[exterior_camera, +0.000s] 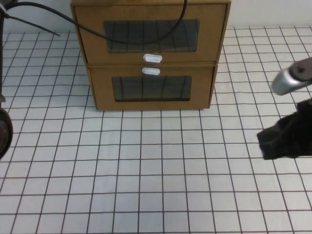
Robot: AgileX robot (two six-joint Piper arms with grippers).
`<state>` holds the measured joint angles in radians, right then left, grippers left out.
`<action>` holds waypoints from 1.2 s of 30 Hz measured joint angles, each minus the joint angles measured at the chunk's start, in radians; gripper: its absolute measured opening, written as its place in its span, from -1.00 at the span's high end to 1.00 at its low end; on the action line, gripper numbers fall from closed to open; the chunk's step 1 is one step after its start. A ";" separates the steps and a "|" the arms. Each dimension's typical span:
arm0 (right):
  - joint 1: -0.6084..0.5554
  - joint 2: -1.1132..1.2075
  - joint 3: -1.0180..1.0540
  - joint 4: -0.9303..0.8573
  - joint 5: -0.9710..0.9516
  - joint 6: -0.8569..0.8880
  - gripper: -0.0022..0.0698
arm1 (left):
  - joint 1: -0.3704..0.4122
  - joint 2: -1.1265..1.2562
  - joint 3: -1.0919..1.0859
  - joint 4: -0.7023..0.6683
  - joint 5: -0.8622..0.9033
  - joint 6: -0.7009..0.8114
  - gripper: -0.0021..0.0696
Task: Open the shoe box
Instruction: 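Pull the top drawer of the cardboard box fully open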
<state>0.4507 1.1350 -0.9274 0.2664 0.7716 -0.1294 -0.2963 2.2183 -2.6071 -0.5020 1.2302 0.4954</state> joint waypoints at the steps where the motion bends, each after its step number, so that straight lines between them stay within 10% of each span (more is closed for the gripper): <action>1: 0.057 0.040 -0.036 -0.057 -0.002 0.039 0.98 | 0.000 0.000 0.000 0.000 0.000 0.000 0.95; 14: 0.546 0.465 -0.340 -0.992 -0.044 0.390 0.97 | 0.000 0.000 0.000 -0.001 0.000 0.000 0.95; 28: 0.534 0.606 -0.356 -1.614 -0.203 0.760 0.20 | 0.002 -0.045 0.007 0.012 0.028 -0.048 0.95; 36: 0.479 0.693 -0.473 -1.676 -0.254 0.805 0.13 | 0.005 -0.093 0.007 0.012 0.032 -0.056 0.95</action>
<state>0.9295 1.8285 -1.4004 -1.4092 0.5181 0.6759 -0.2909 2.1257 -2.5998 -0.4897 1.2624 0.4397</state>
